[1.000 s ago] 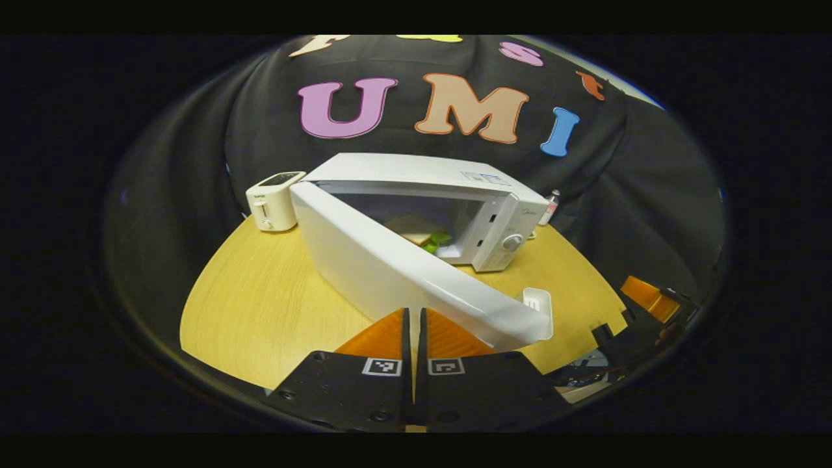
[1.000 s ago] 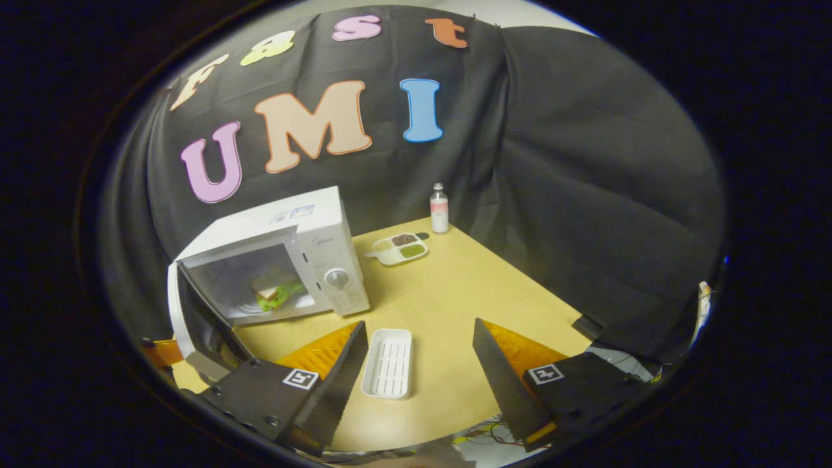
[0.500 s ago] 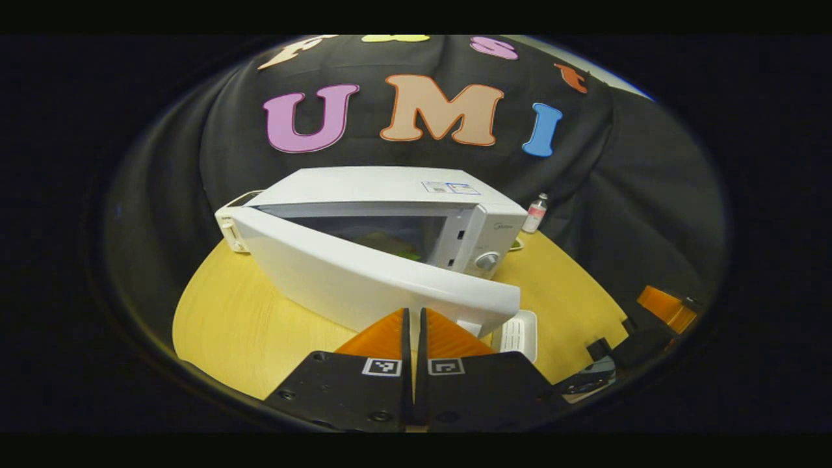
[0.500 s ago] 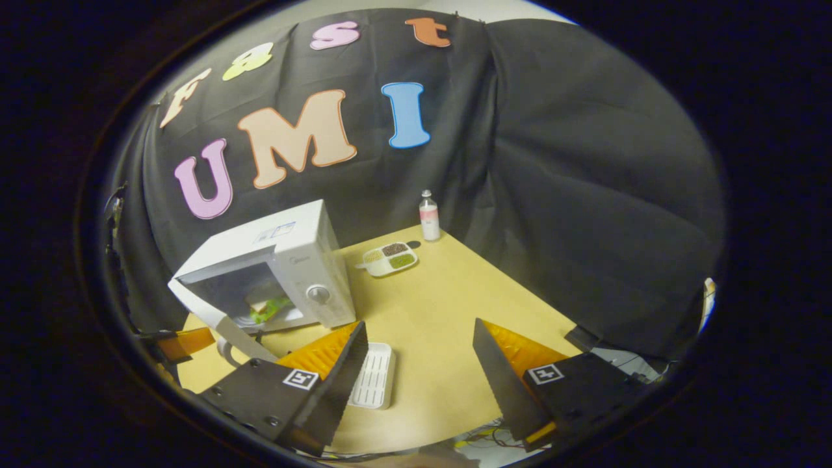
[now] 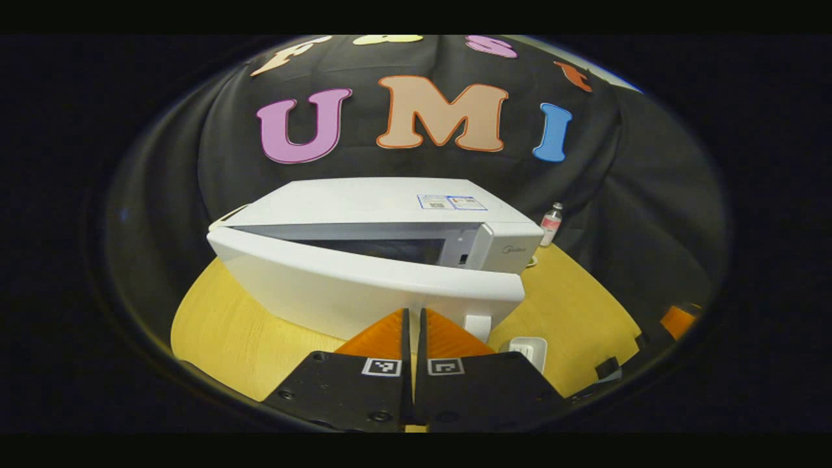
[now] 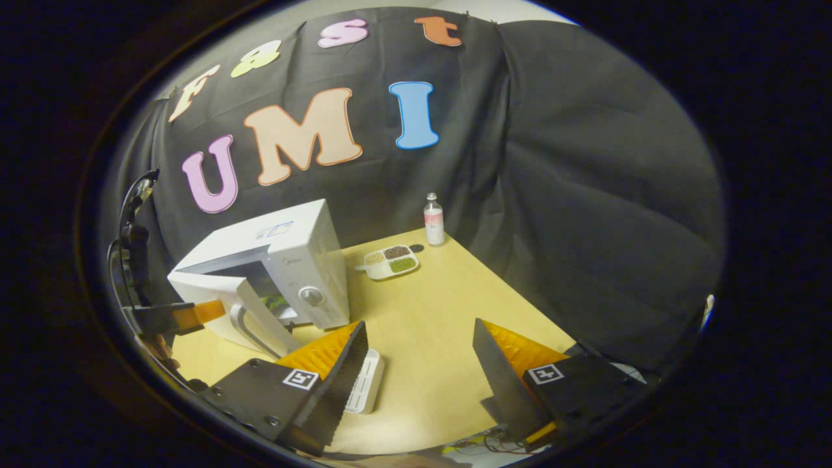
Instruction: Open the microwave oven with the left hand, put the food in, and close the microwave oven.
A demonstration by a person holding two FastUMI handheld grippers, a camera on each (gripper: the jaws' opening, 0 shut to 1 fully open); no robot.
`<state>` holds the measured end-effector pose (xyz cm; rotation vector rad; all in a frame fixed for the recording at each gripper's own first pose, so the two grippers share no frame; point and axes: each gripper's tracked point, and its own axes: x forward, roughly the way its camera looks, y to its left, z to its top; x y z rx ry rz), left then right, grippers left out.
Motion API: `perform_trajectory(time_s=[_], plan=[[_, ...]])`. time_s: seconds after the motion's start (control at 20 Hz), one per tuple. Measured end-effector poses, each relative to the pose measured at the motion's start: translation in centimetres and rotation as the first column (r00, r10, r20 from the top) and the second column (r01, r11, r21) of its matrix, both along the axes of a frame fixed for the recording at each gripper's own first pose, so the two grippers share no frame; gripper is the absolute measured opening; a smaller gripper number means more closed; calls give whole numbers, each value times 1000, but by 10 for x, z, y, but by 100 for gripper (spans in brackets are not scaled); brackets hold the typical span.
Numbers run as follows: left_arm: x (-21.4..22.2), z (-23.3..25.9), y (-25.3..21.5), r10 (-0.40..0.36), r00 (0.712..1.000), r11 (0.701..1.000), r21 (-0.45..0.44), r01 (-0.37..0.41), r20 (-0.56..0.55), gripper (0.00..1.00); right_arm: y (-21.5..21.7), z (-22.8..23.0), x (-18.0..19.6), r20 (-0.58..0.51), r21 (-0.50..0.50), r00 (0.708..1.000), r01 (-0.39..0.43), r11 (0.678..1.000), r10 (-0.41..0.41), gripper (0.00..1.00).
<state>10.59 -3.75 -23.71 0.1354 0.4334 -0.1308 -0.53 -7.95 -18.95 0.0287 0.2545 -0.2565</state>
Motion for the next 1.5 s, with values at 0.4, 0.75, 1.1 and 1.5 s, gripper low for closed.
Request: perform_trajectory(time_s=[0.4, 0.75, 1.1, 1.5], plan=[[40, 6, -9, 42, 998, 998, 33, -44, 55, 0, -13, -1, 10, -7, -7, 999, -39, 999, 39, 92], [62, -3, -24, 66, 996, 998, 6, -67, 62, 1, -27, -1, 12, -1, 17, 1000, -26, 1000, 26, 92], [67, -10, -29, 86, 995, 996, -8, -86, 48, 0, -34, -3, 17, 5, 45, 1000, 0, 999, -1, 92], [70, -12, -30, 99, 994, 995, -7, -99, 50, 0, -26, -5, 26, -7, 31, 1000, -21, 999, 21, 100]])
